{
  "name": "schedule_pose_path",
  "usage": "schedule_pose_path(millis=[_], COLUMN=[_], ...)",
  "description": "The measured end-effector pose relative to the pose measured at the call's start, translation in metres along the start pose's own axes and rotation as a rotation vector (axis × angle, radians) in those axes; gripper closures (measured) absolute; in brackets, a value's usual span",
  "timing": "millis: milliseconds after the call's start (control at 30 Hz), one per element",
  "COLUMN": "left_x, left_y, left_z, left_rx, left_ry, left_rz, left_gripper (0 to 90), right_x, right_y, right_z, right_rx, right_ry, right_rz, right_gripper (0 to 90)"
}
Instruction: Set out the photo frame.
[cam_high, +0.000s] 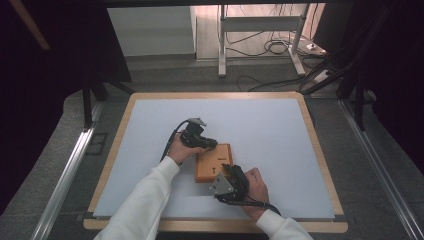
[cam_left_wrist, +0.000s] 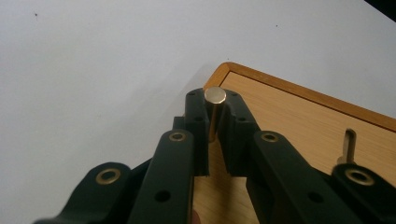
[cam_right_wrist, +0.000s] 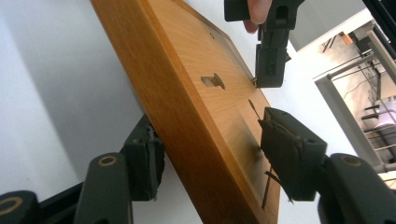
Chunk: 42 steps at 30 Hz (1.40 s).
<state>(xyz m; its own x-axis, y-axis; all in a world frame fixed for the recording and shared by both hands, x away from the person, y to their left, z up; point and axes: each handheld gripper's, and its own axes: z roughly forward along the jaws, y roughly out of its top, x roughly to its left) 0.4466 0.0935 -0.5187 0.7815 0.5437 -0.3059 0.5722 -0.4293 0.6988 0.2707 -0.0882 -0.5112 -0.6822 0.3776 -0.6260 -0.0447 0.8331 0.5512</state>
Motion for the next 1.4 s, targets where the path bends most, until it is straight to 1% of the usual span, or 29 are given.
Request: schedule_pose_path(millis=[33,67,100,200,233,300,333,367,400,433,500,533,600,700,733,833,900,967,1033,1067,1100,1167,1267,1300,1400], left_x=[0.001,0.001,0.001,0.001,0.001,0.000,-0.001,-0.002,-0.004,-0.005,-0.009,-0.011,-0.014,-0.020,-0.022,-0.026,-0.028,-0.029,-0.029,-0.028,-0.029,-0.031,-0.033,-0.034,-0.036], left_y=[0.000,0.000,0.000,0.000,0.000,0.001,0.001,0.001,0.001,-0.001,-0.005,-0.008,-0.017,-0.033,-0.039,-0.058,-0.068,-0.081,-0.091,-0.095,-0.099,-0.104,-0.111,-0.113,-0.119], left_z=[0.000,0.000,0.000,-0.001,-0.002,-0.007,-0.010,-0.016,-0.021,-0.027,-0.043,-0.047,-0.061,-0.077,-0.082,-0.095,-0.100,-0.105,-0.106,-0.106,-0.106,-0.104,-0.102,-0.102,-0.101], left_rx=[0.004,0.003,0.002,-0.003,-0.005,-0.022,-0.036,-0.049,-0.065,-0.078,-0.102,-0.109,-0.121,-0.146,-0.154,-0.175,-0.181,-0.178,-0.168,-0.158,-0.143,-0.121,-0.109,-0.099,-0.084], left_ry=[0.000,0.001,0.001,-0.001,0.006,0.040,0.049,0.072,0.084,0.101,0.147,0.160,0.181,0.212,0.220,0.242,0.246,0.240,0.220,0.217,0.221,0.242,0.226,0.224,0.238], left_rz=[0.004,0.003,0.003,-0.002,-0.001,-0.007,-0.011,-0.001,0.004,0.014,0.027,0.028,0.033,0.040,0.036,0.027,0.018,0.010,-0.007,-0.007,-0.004,0.015,0.011,0.019,0.043], left_gripper=[82.1,82.0,81.9,80.0,78.4,71.2,67.5,64.6,59.5,54.5,48.4,45.7,40.0,35.5,33.9,31.5,30.9,30.9,30.7,30.7,30.7,30.4,30.3,30.3,30.3], right_x=[0.000,0.001,0.001,0.000,-0.001,-0.004,-0.006,-0.007,-0.008,-0.008,-0.008,-0.008,-0.007,-0.007,-0.007,-0.009,-0.010,-0.012,-0.013,-0.015,-0.016,-0.019,-0.022,-0.023,-0.026], right_y=[0.001,0.002,0.002,0.003,0.003,0.003,0.003,0.003,0.002,0.002,0.002,0.001,0.002,0.002,0.002,0.002,0.002,0.003,0.004,0.005,0.006,0.007,0.009,0.010,0.012], right_z=[-0.001,-0.001,-0.001,-0.003,-0.004,-0.005,-0.005,-0.006,-0.006,-0.007,-0.007,-0.006,-0.006,-0.006,-0.006,-0.006,-0.006,-0.006,-0.006,-0.006,-0.006,-0.006,-0.007,-0.007,-0.007], right_rx=[0.005,0.000,0.003,-0.004,-0.008,-0.016,-0.017,-0.016,-0.021,-0.017,-0.020,-0.026,-0.023,-0.022,-0.025,-0.025,-0.026,-0.026,-0.027,-0.028,-0.029,-0.032,-0.031,-0.029,-0.026], right_ry=[-0.004,-0.011,-0.015,-0.028,-0.033,-0.037,-0.031,-0.031,-0.030,-0.026,-0.019,-0.020,-0.017,-0.010,-0.011,-0.006,-0.004,0.000,0.001,0.004,0.006,0.007,0.009,0.012,0.016], right_rz=[-0.021,-0.021,-0.039,-0.037,-0.039,-0.030,-0.030,-0.029,-0.019,-0.020,-0.017,-0.019,-0.018,-0.019,-0.018,-0.017,-0.011,-0.007,-0.003,-0.001,0.003,0.012,0.007,0.014,0.006], right_gripper=[43.4,44.4,45.4,47.4,47.9,48.7,48.6,48.6,48.6,48.5,48.3,48.3,48.2,48.0,48.1,48.1,48.1,48.1,48.5,48.6,48.7,49.6,50.6,50.8,51.6])
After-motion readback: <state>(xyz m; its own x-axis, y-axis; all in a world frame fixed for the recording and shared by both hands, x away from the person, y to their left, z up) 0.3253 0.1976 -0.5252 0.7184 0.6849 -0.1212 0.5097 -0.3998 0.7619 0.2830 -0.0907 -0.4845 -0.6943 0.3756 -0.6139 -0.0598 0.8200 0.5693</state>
